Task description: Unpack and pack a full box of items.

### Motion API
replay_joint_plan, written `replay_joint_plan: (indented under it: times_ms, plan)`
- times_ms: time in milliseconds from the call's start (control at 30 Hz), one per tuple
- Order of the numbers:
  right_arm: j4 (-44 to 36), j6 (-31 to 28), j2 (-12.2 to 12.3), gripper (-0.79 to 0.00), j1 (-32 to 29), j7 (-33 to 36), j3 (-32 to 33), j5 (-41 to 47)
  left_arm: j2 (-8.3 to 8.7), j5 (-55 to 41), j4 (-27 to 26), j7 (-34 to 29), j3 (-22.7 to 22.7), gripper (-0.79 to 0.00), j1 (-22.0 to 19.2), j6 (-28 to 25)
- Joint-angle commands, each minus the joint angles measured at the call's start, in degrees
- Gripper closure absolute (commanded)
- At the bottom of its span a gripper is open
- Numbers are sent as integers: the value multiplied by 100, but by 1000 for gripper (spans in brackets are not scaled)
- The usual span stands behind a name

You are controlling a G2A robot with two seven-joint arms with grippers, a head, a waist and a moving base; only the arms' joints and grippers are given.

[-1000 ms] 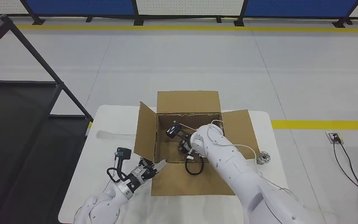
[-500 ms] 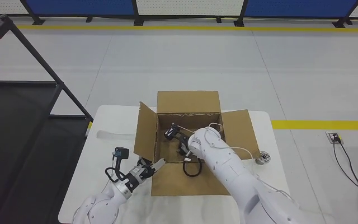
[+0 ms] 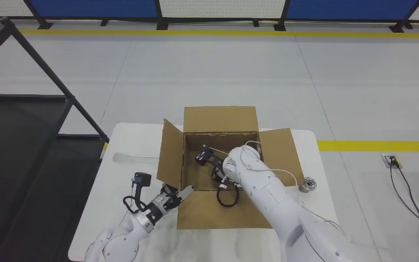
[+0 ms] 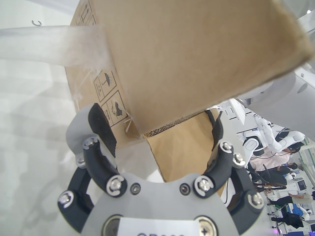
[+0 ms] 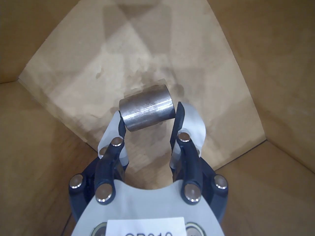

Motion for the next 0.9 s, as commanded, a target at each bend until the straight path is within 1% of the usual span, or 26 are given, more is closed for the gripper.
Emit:
replay_joint_plan:
  times_ms: [0,33,67,133,167,267,500,800,867]
  plan:
    - [39,33,18,-406,33,47,9,-23,4,16,-5,-5,2,-785,-2,5]
    - [64,42,28,-431,48,95,15,-31,5,14,-11,-5,3,-785,1,9]
    - [87,22,37,-486,63,179,15,-45,7,13,-16,-5,4,-785,3,12]
    - [132,13,58,-542,103,337,32,-43,10,11,-26,-5,5,-785,7,19]
    - [146,-27,70,-594,122,387,47,-26,12,15,-31,-3,5,-785,8,15]
    - [227,-106,119,-785,183,513,78,-14,16,8,-32,-1,8,-785,11,23]
    - [52,-41,191,-785,156,337,101,-78,22,17,-17,-13,48,-785,-22,37]
    - [-250,-52,138,-785,-34,368,42,-249,39,-18,-27,16,9,-785,5,49]
    - [-244,-30,121,-711,-49,343,45,-257,43,-27,-33,29,-1,-785,20,48]
